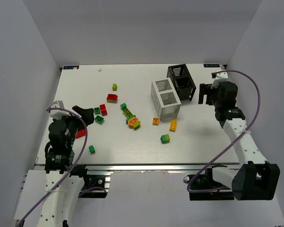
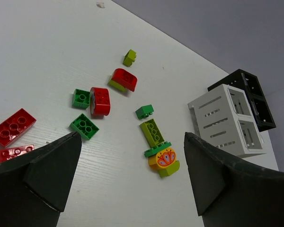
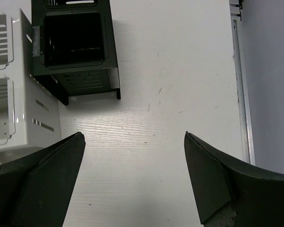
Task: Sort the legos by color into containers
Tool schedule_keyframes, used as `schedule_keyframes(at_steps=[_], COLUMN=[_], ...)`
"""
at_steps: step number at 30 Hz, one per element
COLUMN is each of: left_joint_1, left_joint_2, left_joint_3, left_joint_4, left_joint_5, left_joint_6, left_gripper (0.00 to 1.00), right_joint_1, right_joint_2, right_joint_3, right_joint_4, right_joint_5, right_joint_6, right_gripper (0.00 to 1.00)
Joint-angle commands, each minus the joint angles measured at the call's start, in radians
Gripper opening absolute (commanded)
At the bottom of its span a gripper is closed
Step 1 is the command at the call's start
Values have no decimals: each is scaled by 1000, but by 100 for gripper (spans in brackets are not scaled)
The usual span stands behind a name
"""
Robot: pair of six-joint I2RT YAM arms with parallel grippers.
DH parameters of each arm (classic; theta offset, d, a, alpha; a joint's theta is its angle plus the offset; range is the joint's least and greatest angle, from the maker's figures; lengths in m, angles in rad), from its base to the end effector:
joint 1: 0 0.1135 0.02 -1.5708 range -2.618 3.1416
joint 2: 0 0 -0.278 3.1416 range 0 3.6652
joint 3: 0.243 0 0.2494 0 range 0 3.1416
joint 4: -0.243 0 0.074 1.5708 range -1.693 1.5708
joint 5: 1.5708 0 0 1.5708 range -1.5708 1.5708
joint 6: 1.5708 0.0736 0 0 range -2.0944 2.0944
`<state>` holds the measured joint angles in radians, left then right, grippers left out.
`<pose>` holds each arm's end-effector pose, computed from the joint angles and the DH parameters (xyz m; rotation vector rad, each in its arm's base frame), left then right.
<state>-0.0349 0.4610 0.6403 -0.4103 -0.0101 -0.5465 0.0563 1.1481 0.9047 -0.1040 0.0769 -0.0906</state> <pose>0.1421 -0.0042 0.3056 -0.4676 1.7591 -0.4044 0.2938 0.0109 0.3168 -0.0891 1.9162 -0.0968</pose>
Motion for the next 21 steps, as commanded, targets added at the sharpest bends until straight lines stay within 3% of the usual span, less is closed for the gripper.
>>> schedule_keyframes(at_steps=[1,9,19,21], left_joint_1=[1,1,0,0], left_joint_2=[-36,-87,-96,-96], left_joint_3=[-8,-13,9,7], left_joint_4=[11,-22,-59,-68], left_joint_5=[56,71,99,101], left_joint_6=[16,0,2,2], left_gripper=[98,98,98,98], right_joint_1=[-1,0,0,11], right_joint_2=[-25,-92,-220,-246], right_joint_3=[-3,-30,-85,-113], right_joint_4=[-40,-72,-209,-214], right_joint_5=[-32,-68,-584,-611], right_joint_6=[-34,-84,-349,-374], right_gripper=[89,90,90,90])
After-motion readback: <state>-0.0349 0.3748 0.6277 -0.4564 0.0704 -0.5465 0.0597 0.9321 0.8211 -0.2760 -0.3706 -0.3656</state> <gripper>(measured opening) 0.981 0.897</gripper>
